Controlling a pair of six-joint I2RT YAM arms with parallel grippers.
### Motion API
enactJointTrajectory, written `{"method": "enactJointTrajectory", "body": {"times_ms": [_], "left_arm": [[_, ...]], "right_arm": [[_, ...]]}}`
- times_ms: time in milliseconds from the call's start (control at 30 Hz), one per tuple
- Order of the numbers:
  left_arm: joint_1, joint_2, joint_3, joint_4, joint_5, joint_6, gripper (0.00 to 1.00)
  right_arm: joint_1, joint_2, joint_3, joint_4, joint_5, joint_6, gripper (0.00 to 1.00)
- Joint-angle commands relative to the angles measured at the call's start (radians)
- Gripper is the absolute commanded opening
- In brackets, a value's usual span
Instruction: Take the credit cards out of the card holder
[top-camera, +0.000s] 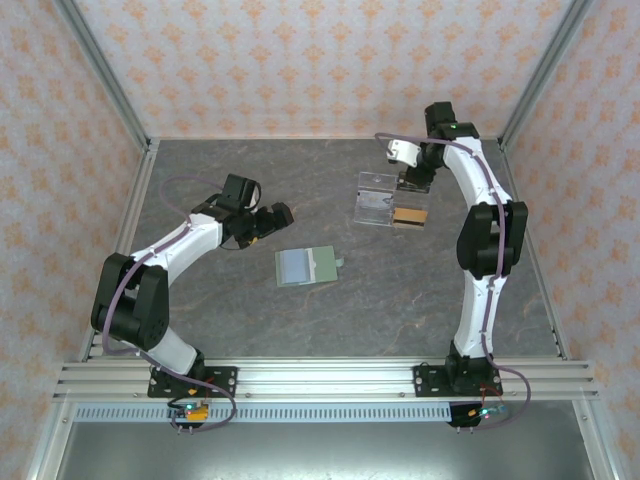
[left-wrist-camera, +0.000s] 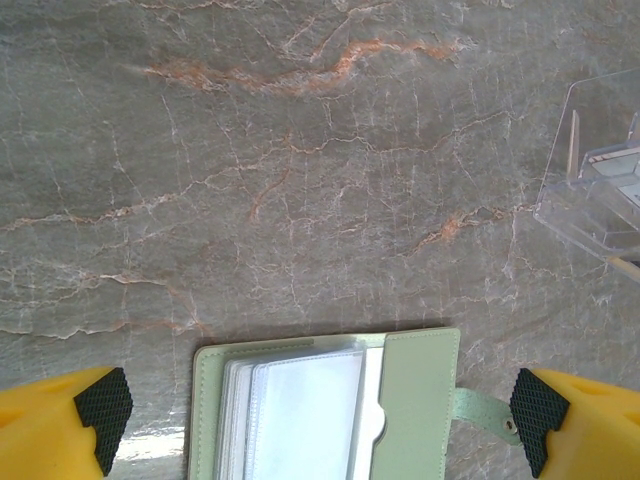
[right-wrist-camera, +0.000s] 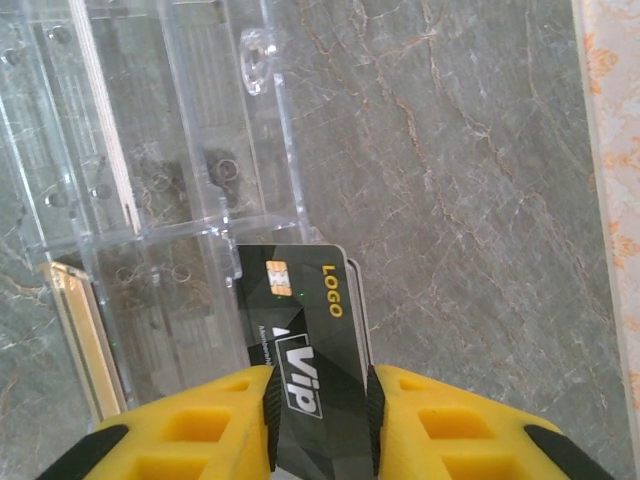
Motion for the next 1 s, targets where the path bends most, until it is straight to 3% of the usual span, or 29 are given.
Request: {"method": "enactJointTrajectory", "body": {"times_ms": [0,167,367,533,667,733,833,967], "left_arm": [[0.008,0.007,0.012,0.010,0.010,-0.006,1.00],[0.007,-0.013,-0.007,0.018,-0.002,-0.007,1.00],[0.007,-0.044,-0.033,0.018,-0.019,-0.001,1.00],[0.007,-0.071,-0.059,0.027,-0.029,0.001,1.00],[0.007,-0.090,-0.082,0.038,-0.030,0.000,1.00],[0.007,-0.100,-0.093,0.041,-0.026,-0.001,1.00],[0.008,-0.118,-0.113,0.046,-0.028,-0.006,1.00],[0.008,-0.141,-0.127,0.042,-0.032,-0.012,1.00]], "right_arm": [[-0.006,-0.031,0.005,0.033,0.012,0.067,0.32],[-0.012,-0.133,-0.061,0.055,-0.032,0.186,0.37],[-0.023,-0.337,-0.317,0.263,-0.031,0.447,0.44],[-0.035,-0.478,-0.499,0.442,0.085,0.852,0.51],[-0.035,-0.547,-0.593,0.427,0.170,1.135,0.58],[-0.034,-0.585,-0.672,0.447,0.192,1.233,0.70],[-0.034,-0.648,-0.817,0.528,0.235,1.346,0.82],[-0.034,-0.652,-0.888,0.549,0.269,1.445,0.81]]}}
